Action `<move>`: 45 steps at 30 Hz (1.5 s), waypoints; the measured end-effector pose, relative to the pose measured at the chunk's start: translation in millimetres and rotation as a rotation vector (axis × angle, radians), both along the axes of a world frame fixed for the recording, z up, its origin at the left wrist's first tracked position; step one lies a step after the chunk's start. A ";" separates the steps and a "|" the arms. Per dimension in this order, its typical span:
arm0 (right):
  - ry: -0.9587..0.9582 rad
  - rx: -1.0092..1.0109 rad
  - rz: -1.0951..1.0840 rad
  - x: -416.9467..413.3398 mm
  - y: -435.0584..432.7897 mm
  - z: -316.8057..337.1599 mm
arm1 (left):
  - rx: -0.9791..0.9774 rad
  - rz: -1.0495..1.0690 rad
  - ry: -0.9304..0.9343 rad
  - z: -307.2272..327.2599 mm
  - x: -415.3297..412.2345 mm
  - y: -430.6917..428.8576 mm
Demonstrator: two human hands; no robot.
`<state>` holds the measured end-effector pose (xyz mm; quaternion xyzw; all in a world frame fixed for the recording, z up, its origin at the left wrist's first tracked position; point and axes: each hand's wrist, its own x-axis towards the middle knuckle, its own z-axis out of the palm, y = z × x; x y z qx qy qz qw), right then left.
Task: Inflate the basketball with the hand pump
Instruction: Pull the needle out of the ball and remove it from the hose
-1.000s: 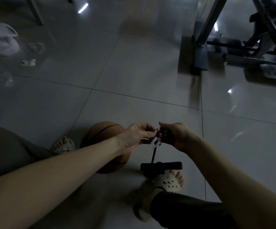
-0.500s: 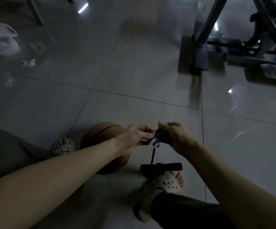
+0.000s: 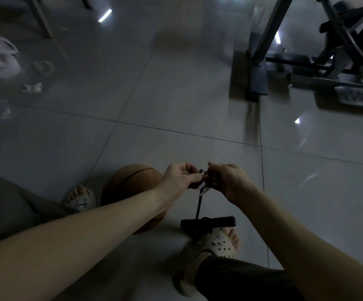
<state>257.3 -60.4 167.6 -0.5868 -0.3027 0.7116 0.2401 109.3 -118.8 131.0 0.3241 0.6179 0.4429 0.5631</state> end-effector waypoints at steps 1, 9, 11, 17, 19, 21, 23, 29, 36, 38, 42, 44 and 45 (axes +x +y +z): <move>0.002 0.008 0.007 0.3 -0.4 0.4 | 0.010 -0.001 0.024 -1.1 0.3 0.5; 0.064 0.039 0.000 -0.8 -0.1 1.5 | 0.047 0.078 0.075 -4.8 2.0 1.2; 0.061 0.042 -0.003 -1.0 -0.2 0.2 | 0.052 0.088 0.066 -3.5 3.4 1.3; 0.061 0.056 -0.011 0.0 0.2 -1.4 | 0.037 0.101 0.051 -0.8 7.0 2.8; 0.060 0.058 -0.014 0.3 0.4 -1.4 | 0.031 0.102 0.036 0.1 6.6 2.8; 0.053 0.063 -0.013 0.5 0.9 -2.3 | 0.029 0.100 0.023 1.1 5.4 2.4; 0.048 0.069 -0.009 1.0 1.5 -3.9 | 0.033 0.096 0.004 1.4 4.4 1.6; -0.035 0.209 0.005 -0.4 -0.2 -7.4 | 0.045 0.092 0.017 0.8 3.1 0.1; -0.143 0.408 0.039 -4.3 -3.4 -10.4 | 0.061 0.079 0.062 0.0 3.4 0.1; -0.149 0.392 0.017 -4.8 -3.6 -11.6 | 0.057 0.078 0.056 -2.7 4.0 1.5; -0.104 0.327 -0.012 -2.7 -2.8 -14.6 | 0.046 0.081 0.024 -3.4 5.6 3.4; -0.101 0.339 0.018 -2.7 -4.3 -14.1 | 0.047 0.092 0.040 -1.5 5.1 2.8; -0.106 0.348 0.031 -3.4 -5.6 -13.2 | 0.048 0.092 0.064 -0.8 4.5 2.7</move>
